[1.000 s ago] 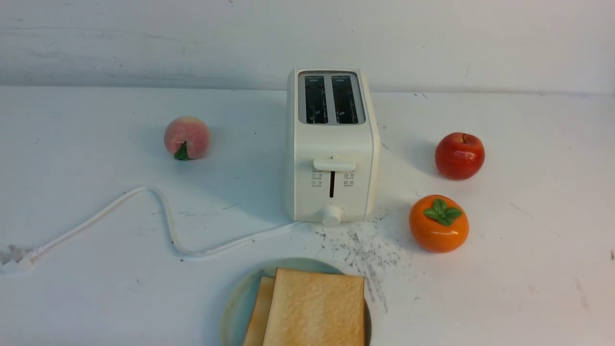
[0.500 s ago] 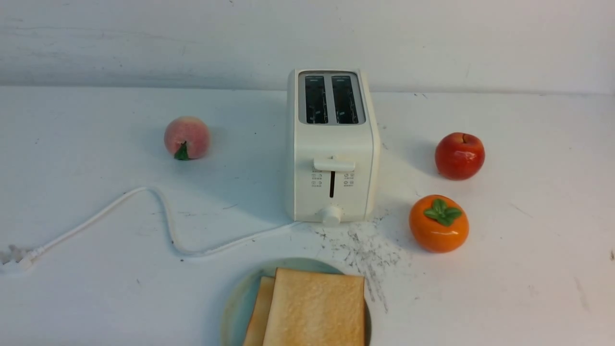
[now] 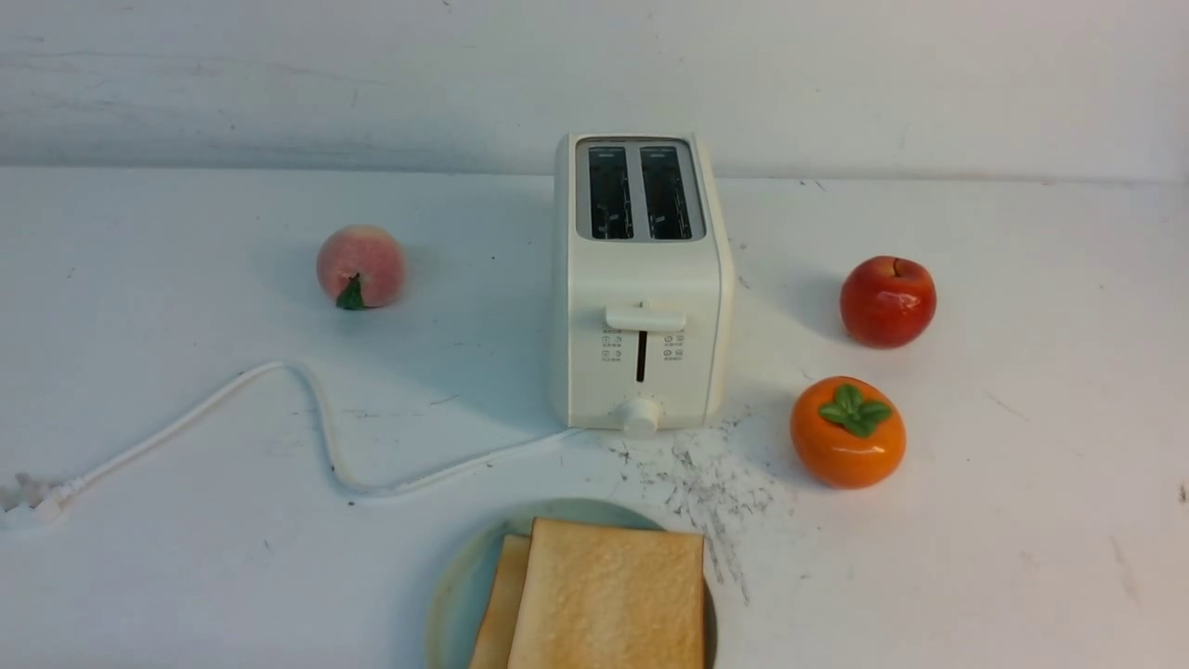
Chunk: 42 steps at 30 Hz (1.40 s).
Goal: Take toasted bread from bread machine on white table place on plate.
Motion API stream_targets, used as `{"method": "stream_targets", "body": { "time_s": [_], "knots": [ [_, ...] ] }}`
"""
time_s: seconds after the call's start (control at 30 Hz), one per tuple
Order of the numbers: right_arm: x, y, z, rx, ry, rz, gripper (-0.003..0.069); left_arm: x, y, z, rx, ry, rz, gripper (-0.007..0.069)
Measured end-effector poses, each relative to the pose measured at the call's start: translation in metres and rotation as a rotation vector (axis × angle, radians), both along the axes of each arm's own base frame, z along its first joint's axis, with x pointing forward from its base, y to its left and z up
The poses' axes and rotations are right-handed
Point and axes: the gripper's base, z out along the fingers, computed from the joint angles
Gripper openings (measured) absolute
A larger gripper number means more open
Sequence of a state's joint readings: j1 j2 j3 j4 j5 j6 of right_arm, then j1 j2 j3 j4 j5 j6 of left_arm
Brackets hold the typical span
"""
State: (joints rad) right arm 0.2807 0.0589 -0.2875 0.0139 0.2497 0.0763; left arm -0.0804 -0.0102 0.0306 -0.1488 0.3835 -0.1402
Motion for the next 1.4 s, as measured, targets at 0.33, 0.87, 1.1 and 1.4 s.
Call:
{"method": "stream_targets", "body": {
  "time_s": [0.33, 0.87, 1.1, 1.4],
  "knots": [
    [0.015, -0.013, -0.110, -0.119, 0.383, -0.285, 0.0144, 0.000, 0.000, 0.000, 0.000, 0.001, 0.000, 0.0061],
    [0.012, -0.014, -0.109, -0.113, 0.347, -0.289, 0.0162, 0.000, 0.000, 0.000, -0.001, 0.005, -0.001, 0.0075],
    [0.012, -0.013, -0.109, -0.114, 0.349, -0.286, 0.0174, 0.000, 0.000, 0.000, -0.001, 0.005, -0.001, 0.0077],
    [0.012, -0.013, -0.109, -0.113, 0.349, -0.286, 0.0185, 0.000, 0.000, 0.000, -0.001, 0.005, -0.001, 0.0085]
  ]
}}
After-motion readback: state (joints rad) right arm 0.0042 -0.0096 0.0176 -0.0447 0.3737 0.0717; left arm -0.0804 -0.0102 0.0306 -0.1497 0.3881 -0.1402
